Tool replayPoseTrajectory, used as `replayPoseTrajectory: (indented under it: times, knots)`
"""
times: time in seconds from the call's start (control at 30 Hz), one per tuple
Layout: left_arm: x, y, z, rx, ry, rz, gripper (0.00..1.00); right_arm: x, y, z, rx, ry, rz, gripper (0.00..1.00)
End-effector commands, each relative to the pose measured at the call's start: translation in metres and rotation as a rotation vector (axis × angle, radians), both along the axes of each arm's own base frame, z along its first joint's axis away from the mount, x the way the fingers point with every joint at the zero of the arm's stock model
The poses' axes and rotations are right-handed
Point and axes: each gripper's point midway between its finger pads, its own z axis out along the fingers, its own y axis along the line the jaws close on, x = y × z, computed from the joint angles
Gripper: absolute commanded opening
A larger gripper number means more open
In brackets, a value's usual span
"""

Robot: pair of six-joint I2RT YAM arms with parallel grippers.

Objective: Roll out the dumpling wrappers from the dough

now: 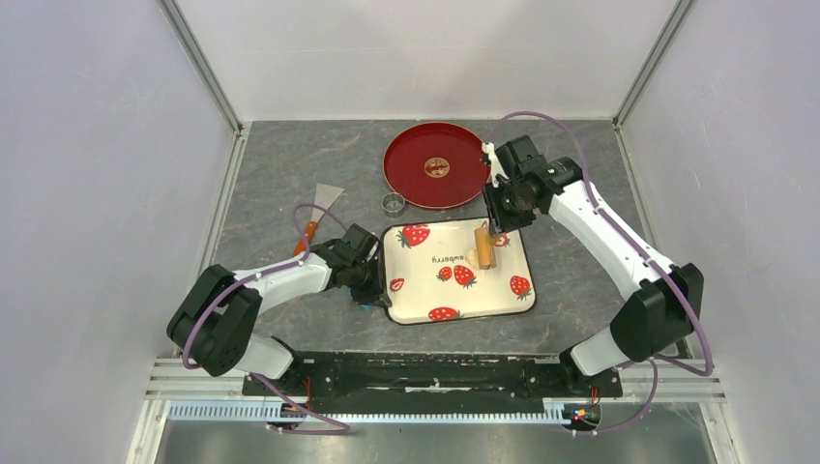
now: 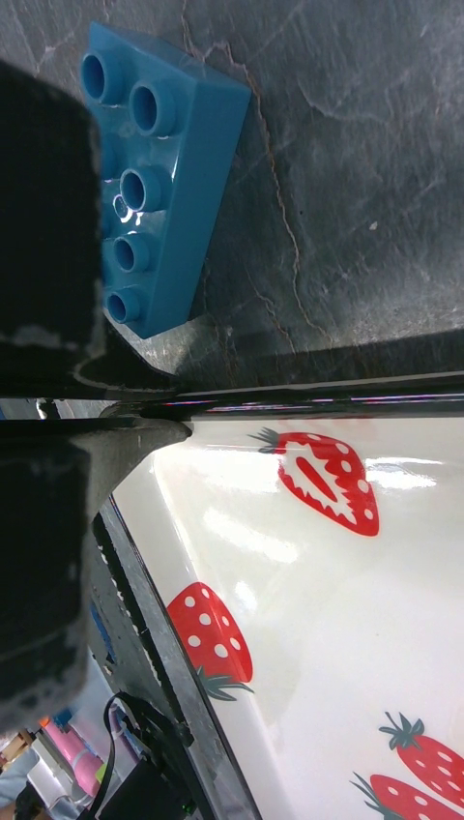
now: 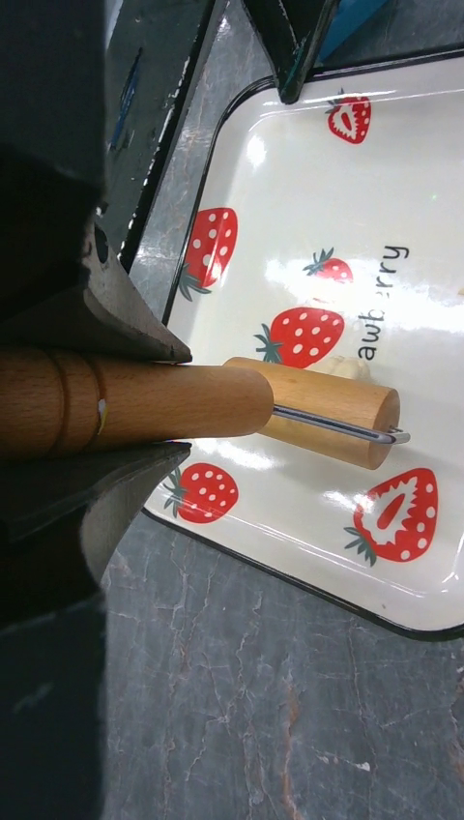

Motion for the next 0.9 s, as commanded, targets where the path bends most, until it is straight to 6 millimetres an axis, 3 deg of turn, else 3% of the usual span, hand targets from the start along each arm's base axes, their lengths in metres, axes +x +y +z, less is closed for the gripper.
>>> replayPoseTrajectory:
  times: [0.0,0.23,0.87]
  knots:
    - [-0.021,0.037,-0.035,0.186,0.064,0.012,0.02,0.014,0.008,0.023,0.033,-0.044,-0.011,0.00]
    - [-0.021,0.038,-0.037,0.193,0.069,0.011,0.02,0.023,0.020,0.029,0.047,-0.038,0.002,0.00]
    - [-0.022,0.038,-0.039,0.196,0.074,0.005,0.02,0.021,0.021,-0.009,-0.025,0.019,0.024,0.00]
